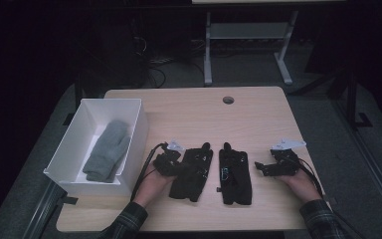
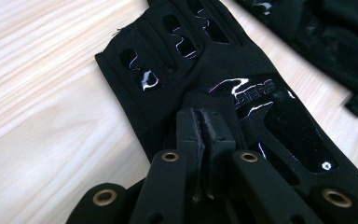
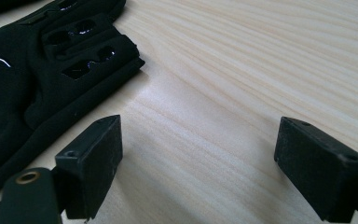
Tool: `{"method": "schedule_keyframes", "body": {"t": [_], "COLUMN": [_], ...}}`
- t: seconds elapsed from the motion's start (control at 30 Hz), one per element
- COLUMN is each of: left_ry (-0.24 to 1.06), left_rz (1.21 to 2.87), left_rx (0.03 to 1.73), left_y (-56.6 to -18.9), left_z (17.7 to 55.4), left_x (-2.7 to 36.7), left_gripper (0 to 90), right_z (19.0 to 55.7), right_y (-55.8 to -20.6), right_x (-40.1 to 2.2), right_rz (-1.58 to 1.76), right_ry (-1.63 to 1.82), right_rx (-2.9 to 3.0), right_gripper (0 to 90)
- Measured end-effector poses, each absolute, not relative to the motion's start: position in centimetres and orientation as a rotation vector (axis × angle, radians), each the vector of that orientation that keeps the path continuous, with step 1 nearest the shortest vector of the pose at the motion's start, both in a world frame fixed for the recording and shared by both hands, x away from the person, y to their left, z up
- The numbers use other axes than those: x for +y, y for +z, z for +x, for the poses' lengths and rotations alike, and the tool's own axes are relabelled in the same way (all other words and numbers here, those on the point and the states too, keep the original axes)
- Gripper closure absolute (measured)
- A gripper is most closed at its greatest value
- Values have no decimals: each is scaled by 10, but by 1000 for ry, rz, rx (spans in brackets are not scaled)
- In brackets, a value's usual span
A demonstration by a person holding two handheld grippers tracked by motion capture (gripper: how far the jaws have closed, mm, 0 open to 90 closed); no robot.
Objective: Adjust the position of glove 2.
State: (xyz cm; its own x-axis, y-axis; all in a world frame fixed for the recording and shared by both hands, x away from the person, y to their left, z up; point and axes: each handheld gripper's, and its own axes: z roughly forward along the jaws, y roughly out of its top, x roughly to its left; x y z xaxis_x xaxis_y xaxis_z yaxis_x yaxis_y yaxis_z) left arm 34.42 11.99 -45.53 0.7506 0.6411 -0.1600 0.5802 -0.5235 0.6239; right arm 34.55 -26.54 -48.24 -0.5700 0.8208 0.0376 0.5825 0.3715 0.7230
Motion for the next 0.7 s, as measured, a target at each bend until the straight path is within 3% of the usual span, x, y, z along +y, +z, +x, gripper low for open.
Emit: {"method": "schedule_keyframes", "body": {"t": [0.7], "left_ry": [126], "left_rz": [2227], "left_rx": [965], "left_y": [-453], "left_z": [352], "left_x": [135], "left_gripper": [694], "right_z": [346], "right_y": [-482], "right_x": [-265], "right_rz": [1229], "right_ry": [1019], "right_rx": [2310], "right_gripper": [152]}}
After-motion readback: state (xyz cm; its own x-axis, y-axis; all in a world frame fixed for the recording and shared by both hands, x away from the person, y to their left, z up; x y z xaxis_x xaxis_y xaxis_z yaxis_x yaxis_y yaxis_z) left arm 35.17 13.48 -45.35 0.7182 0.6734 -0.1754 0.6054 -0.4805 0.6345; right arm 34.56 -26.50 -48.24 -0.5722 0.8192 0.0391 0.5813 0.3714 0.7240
